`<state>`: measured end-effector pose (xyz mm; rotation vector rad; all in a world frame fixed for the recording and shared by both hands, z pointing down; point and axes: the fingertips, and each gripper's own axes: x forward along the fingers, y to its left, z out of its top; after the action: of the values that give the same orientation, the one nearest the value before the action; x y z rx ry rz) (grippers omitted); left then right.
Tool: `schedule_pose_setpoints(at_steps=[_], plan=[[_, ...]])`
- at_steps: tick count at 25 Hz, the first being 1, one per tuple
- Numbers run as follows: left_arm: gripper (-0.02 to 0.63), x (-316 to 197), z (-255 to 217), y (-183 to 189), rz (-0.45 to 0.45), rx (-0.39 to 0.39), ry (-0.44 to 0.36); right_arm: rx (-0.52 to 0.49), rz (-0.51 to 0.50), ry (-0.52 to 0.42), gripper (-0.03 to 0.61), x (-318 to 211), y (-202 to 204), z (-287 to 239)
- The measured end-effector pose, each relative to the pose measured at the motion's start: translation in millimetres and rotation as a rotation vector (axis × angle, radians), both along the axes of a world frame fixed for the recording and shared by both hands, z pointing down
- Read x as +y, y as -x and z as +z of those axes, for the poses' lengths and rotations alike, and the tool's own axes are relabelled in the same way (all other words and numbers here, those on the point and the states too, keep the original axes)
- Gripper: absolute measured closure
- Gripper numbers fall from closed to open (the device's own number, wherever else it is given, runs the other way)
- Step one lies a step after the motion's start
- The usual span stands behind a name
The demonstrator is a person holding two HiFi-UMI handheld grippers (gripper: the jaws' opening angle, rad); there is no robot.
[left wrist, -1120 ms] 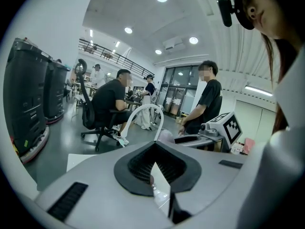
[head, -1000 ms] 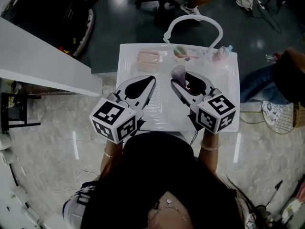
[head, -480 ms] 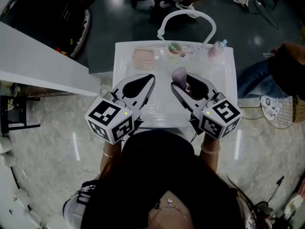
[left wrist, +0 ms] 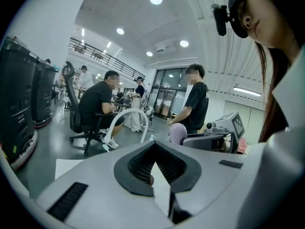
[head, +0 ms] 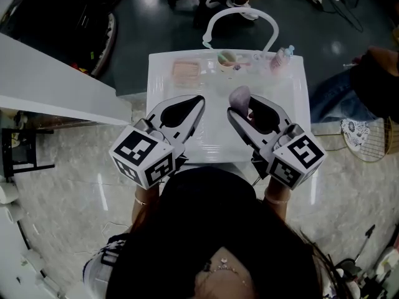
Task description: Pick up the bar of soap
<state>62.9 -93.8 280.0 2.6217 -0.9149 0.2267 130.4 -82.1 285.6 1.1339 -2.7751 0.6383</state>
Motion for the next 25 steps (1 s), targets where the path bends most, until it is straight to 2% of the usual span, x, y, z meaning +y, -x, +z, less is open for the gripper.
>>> schedule_pose_setpoints(at_steps=[6,10,25], plan=[[0.607,-0.9,-4.3,-0.9,0.013,-0.003,-0.012,-0.063,-0.001,-0.012,0.388,2.2,4.6,-11.0],[0.607,-2.5,-5.5,-0.1,0.022,-0.006,-0.017,-0.049,-0.011,-0.062,0.388,-0.9,4.6,-10.5],[0.607,-4.6,-5.1,5.9,0.027,-0.016,-0.014,-0.093,-0.014,-0.052,0.388,-2.2,12.6,-13.2]])
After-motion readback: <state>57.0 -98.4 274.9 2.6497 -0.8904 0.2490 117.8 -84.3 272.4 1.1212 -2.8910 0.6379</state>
